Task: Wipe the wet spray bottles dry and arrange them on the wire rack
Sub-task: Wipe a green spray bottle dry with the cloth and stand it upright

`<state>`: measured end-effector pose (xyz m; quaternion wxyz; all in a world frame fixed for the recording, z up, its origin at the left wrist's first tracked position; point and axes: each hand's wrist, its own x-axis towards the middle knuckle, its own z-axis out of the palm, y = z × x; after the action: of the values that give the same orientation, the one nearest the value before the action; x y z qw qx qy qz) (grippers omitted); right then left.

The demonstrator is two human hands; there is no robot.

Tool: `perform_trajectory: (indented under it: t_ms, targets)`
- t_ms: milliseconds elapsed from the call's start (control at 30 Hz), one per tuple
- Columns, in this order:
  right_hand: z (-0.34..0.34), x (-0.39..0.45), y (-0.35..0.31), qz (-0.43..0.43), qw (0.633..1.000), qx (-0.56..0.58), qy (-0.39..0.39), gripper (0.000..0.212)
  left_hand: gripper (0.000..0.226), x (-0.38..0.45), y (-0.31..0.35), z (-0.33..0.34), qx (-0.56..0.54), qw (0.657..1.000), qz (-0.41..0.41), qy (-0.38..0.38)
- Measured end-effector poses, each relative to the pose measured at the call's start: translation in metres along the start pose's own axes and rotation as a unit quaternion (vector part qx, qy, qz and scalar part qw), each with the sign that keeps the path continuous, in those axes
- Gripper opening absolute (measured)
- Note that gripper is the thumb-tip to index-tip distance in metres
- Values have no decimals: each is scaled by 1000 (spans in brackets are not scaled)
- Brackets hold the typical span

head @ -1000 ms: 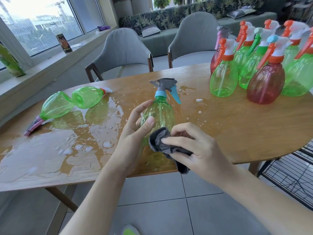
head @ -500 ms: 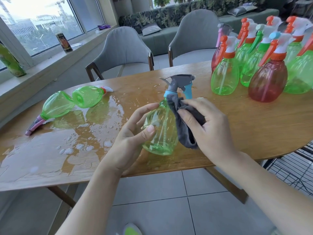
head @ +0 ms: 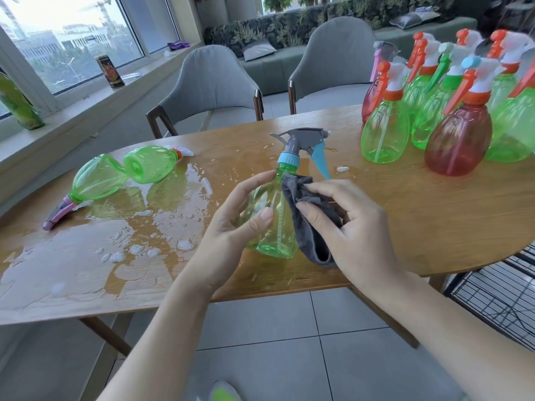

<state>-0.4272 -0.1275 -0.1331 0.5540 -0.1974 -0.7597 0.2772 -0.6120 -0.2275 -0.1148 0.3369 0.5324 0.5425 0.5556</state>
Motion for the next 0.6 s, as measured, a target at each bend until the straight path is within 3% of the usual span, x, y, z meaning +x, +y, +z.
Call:
perform_trajectory:
  t_ms: [267,433,600]
  targets:
    - [3,-27,3,-155,976,-61,-139,22,50,1,-4,0,-102,993,-36,53]
    - [-1,-11,3,-165,978,-109,-65,23,55,-3,-3,0,-109,993,-38,34]
    - [0,13,2,-79,992,-96,23,24,54,-6,-5,-10,-58,998,-1,-21]
